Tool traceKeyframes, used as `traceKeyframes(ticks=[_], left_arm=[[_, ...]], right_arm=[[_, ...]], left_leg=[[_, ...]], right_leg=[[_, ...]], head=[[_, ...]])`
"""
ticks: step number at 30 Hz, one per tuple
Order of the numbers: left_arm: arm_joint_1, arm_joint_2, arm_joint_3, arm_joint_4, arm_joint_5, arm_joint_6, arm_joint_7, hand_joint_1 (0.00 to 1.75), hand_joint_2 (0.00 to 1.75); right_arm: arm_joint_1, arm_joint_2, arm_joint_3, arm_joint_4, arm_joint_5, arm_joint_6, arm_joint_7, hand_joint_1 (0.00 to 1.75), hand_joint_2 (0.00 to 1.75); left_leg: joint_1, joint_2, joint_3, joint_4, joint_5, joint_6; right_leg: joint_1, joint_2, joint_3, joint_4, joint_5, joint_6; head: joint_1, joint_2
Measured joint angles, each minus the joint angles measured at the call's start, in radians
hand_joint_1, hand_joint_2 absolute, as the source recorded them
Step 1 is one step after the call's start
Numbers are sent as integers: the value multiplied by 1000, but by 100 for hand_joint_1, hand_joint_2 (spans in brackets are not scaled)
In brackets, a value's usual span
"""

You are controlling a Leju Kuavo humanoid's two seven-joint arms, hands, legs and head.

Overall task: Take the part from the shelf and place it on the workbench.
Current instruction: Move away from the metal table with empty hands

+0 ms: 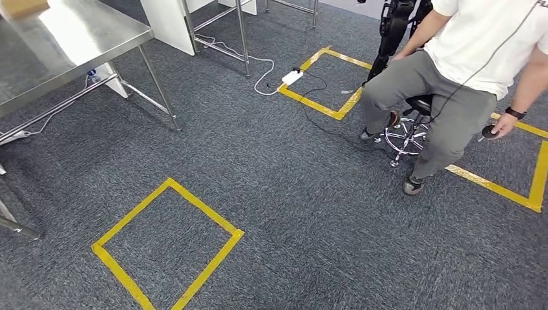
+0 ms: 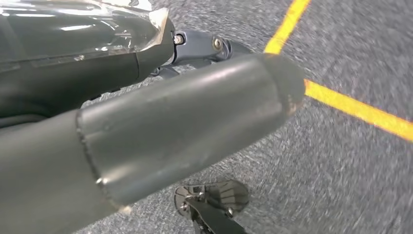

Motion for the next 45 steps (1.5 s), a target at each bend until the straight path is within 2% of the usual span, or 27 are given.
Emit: traceKeyframes(ticks=[2, 4, 6, 8, 9, 11, 12, 14, 16, 18, 19, 21, 23, 25, 26, 27, 29, 31, 33, 34, 35, 36, 38, 40, 42, 43, 45], left_arm=[[4, 0, 0, 0, 0, 0, 0, 0, 0], [7, 0, 0, 0, 0, 0, 0, 0, 0], [9, 0, 0, 0, 0, 0, 0, 0, 0], [11, 1, 0, 1, 0, 0, -1, 0, 0], [12, 2, 0, 1, 0, 0, -1, 0, 0], [12, 2, 0, 2, 1, 0, -1, 0, 0], [11, 1, 0, 2, 1, 0, -1, 0, 0], [11, -1, 0, 1, 1, 0, -2, 0, 0], [13, -2, 0, 1, 2, 0, -2, 0, 0], [15, -2, 0, 1, 6, 0, -5, 0, 0], [15, -2, 0, 1, 8, 0, -6, 0, 0], [13, -4, 0, 1, 10, 0, -10, 0, 0], [12, -5, 0, 1, 11, 0, -11, 0, 0], [9, -5, 0, 1, 11, 0, -10, 0, 0], [7, -5, 0, 1, 11, 0, -10, 0, 0], [3, -5, 0, 1, 12, -1, -9, 0, 0], [-3, -5, 0, 0, 11, -2, -7, 0, 0], [-4, -5, 0, 0, 11, -3, -4, 0, 0], [-3, -4, -1, 0, 10, -4, -1, 0, 0], [-3, -5, -1, 0, 9, -4, 1, 0, 0], [-3, -4, -1, 0, 9, -4, 2, 0, 0], [-4, -4, -1, 0, 9, -4, 4, 0, 0], [-4, -4, -1, 1, 8, -4, 8, 0, 0], [-4, -3, -1, 1, 8, -4, 10, 0, 0], [-6, -3, -2, 0, 9, -3, 11, 0, 0], [-7, -3, -2, 0, 9, -3, 12, 0, 0], [-7, -3, -2, 0, 9, -3, 12, 0, 0]], right_arm=[[1, 0, 0, 0, 0, 0, 0, 0, 0], [4, -1, 0, 0, 0, 0, 0, 0, 0], [5, -1, 0, 0, 0, 0, 0, 0, 0], [2, 1, 0, 0, 0, 0, 0, 0, 0], [1, 2, 0, 0, 0, 0, 0, 0, 0], [1, 1, 0, 0, 0, 0, -1, 0, 0], [3, 1, 0, 0, 0, 0, -1, 0, 0], [6, 1, 0, 0, 0, 0, -1, 0, 0], [3, 1, 0, 0, 1, 0, -1, 0, 0], [2, 1, 0, 0, 2, 0, -2, 0, 0], [3, 1, 0, 0, 3, 1, -2, 0, 0], [6, 1, 0, 0, 4, 1, -2, 0, 0], [3, 2, 0, -1, 6, 1, -2, 0, 0], [-1, 3, 0, -2, 7, 0, -2, 0, 0], [0, 3, 0, -2, 8, 0, -2, 0, 0], [1, 4, 0, -2, 9, 0, -1, 0, 0], [0, 5, 0, -3, 8, 0, -1, 0, 0], [-4, 5, 0, -4, 6, 0, 0, 0, 0], [-6, 5, 0, -6, 3, 0, 0, 0, 0], [-5, 5, 0, -6, 2, 0, 0, 0, 0], [-4, 5, 0, -6, 1, 0, 0, 0, 0], [-4, 5, 0, -6, 0, 0, 0, 0, 0], [-5, 7, 0, -6, 0, 1, 0, 0, 0], [-8, 9, 0, -6, 0, 2, 0, 0, 0], [-6, 9, 0, -6, 1, 3, 1, 0, 0], [-3, 9, 0, -6, 1, 4, 1, 0, 0], [-1, 9, 0, -6, 2, 5, 2, 0, 0]], left_leg=[[1, -36, -59, 136, -72, 1], [0, -44, -70, 163, -62, 8], [0, -67, -18, 53, 12, 20], [-1, -114, 34, -66, 69, 33], [-2, -130, 46, -96, 79, 37], [-7, -118, 49, -111, 80, 40], [-7, -104, 52, -118, 86, 45], [-7, -74, 57, -137, 100, 57], [-10, -42, 55, -144, 106, 65], [-15, -9, 51, -143, 106, 65], [-16, 6, 50, -143, 107, 65], [-17, 32, 52, -142, 105, 63], [-21, 53, 54, -138, 100, 55], [-27, 70, 57, -134, 96, 45], [-26, 78, 59, -134, 95, 41], [-24, 77, 60, -131, 91, 35], [-17, 33, 44, -90, 56, 23], [-13, -26, -10, 32, -17, 17], [-12, -42, -70, 158, -65, 16], [-11, -44, -81, 174, -58, 16], [-9, -47, -73, 151, -30, 18], [-7, -55, -50, 94, 12, 20], [-1, -103, 8, -41, 84, 25], [0, -134, 32, -105, 101, 29], [-3, -115, 34, -118, 101, 36], [-4, -102, 36, -124, 105, 43], [-4, -72, 38, -137, 115, 58]], right_leg=[[6, 24, -11, 1, 7, -9], [11, 53, -15, 1, 11, -9], [13, 82, -14, 1, 14, -6], [17, 107, -18, 3, 17, 1], [17, 118, -22, 4, 21, 6], [17, 142, -33, -1, 30, 20], [17, 142, -38, 1, 31, 26], [23, 99, -67, 48, 6, 26], [26, 42, -124, 169, -54, 17], [25, 24, -167, 276, -97, 20], [24, 20, -161, 282, -98, 27], [23, -1, -84, 170, -60, 42], [25, -43, -1, 31, -24, 43], [29, -55, 21, -13, -14, 30], [30, -43, 17, -14, -11, 24], [25, -33, 16, -15, -9, 17], [18, -13, 15, -19, -2, 3], [16, 8, 13, -20, 4, -8], [18, 34, 8, -19, 7, -12], [19, 48, 8, -19, 7, -13], [19, 62, 9, -18, 8, -14], [19, 76, 11, -17, 8, -13], [21, 102, 10, -15, 9, -10], [22, 126, -2, -12, 14, 2], [22, 146, -15, -14, 22, 17], [23, 134, -23, -7, 19, 21], [27, 77, -58, 58, -17, 20]], head=[[-1, 0], [-1, 0], [-1, 0], [0, 0], [-1, 0], [-1, 0], [-1, 0], [2, 0], [6, 0], [7, 0], [7, 0], [7, 0], [7, 0], [6, 0], [6, 0], [6, 0], [4, 0], [2, 0], [2, 0], [2, 0], [2, 0], [2, 0], [3, 0], [3, 0], [2, 0], [3, 0], [5, 0]])
